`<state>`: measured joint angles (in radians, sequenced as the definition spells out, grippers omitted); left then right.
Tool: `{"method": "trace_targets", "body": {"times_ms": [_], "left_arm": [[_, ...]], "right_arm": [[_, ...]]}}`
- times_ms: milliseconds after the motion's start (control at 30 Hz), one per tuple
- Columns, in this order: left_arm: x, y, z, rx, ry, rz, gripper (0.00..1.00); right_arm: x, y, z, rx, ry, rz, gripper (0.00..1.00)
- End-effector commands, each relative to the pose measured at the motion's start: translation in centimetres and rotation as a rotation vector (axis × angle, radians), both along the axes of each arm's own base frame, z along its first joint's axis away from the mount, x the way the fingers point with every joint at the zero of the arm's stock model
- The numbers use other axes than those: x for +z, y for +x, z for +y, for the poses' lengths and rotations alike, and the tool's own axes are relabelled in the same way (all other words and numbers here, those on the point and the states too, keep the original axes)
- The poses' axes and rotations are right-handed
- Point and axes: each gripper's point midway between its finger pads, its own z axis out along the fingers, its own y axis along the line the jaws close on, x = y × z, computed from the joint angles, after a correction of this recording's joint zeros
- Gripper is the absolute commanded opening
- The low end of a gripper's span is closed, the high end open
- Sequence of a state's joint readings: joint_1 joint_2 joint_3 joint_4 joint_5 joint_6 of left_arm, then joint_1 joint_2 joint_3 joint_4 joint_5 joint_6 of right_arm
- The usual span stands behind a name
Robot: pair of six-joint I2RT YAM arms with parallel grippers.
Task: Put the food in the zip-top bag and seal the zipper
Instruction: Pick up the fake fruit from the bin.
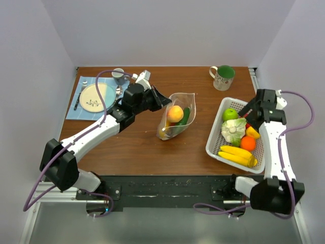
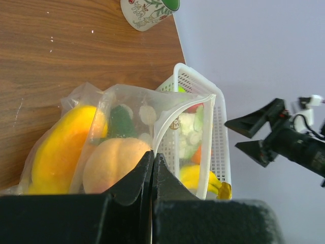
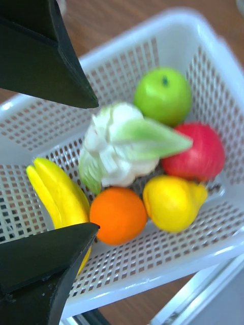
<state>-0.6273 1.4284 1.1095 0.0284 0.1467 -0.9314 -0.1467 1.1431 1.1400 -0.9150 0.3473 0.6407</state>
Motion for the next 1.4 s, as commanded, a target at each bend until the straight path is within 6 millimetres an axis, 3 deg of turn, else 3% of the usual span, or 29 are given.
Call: {"method": "trace_targets", "body": {"times_ms": [0, 233, 367, 500, 600, 767, 933, 1167, 1267, 1300, 1367], "left_arm": [[3.3, 0.4, 0.4, -0.013, -0.055, -0.093, 0.0], [3.4, 0.3, 0.8, -0.022, -0.056, -0.089, 0.0], [3.4, 0.5, 0.9, -0.025, -0.049, -0.09, 0.0], [3.3, 0.6, 1.0, -0.025, -0.049, -0.089, 0.0], [2.9, 0.7, 0.9, -0.029, -0.044, -0.083, 0.0], [2.9, 0.9, 0.8, -0.024, -0.043, -0.082, 0.0], [2.9, 1.2, 0.6, -0.025, -0.045, -0.08, 0.0], [3.0, 1.3, 0.7, -0.017, -0.045, -0.083, 0.0], [3.0, 1.4, 0.5, -0.019, -0.051, -0.08, 0.0], [3.0, 1.4, 0.5, -0.019, -0.052, -0.08, 0.0], [3.1, 1.4, 0.6, -0.016, -0.052, -0.081, 0.0]], "right_arm": [[-2.5, 1.8, -0.6, 0.01, 0.115, -0.019, 0.99], [-5.3, 2.5, -3.6, -0.189, 0.124, 0.027, 0.99], [-5.7, 1.9, -4.8, -0.285, 0.123, 0.001, 0.87], [-5.1, 1.1, -6.3, -0.362, 0.081, -0.011, 0.84], [-5.8, 0.6, -6.9, -0.393, 0.084, 0.011, 0.84], [-8.4, 0.4, -7.3, -0.405, 0.109, 0.043, 0.82], [-11.3, 2.2, -6.9, -0.373, 0.169, 0.045, 0.79], [-12.1, 2.7, -7.1, -0.373, 0.171, 0.046, 0.76], [-11.7, 2.4, -7.4, -0.366, 0.149, 0.056, 0.65], [-11.1, 2.4, -7.4, -0.35, 0.135, 0.05, 0.54], [-10.1, 2.3, -7.4, -0.332, 0.127, 0.049, 0.42]]}}
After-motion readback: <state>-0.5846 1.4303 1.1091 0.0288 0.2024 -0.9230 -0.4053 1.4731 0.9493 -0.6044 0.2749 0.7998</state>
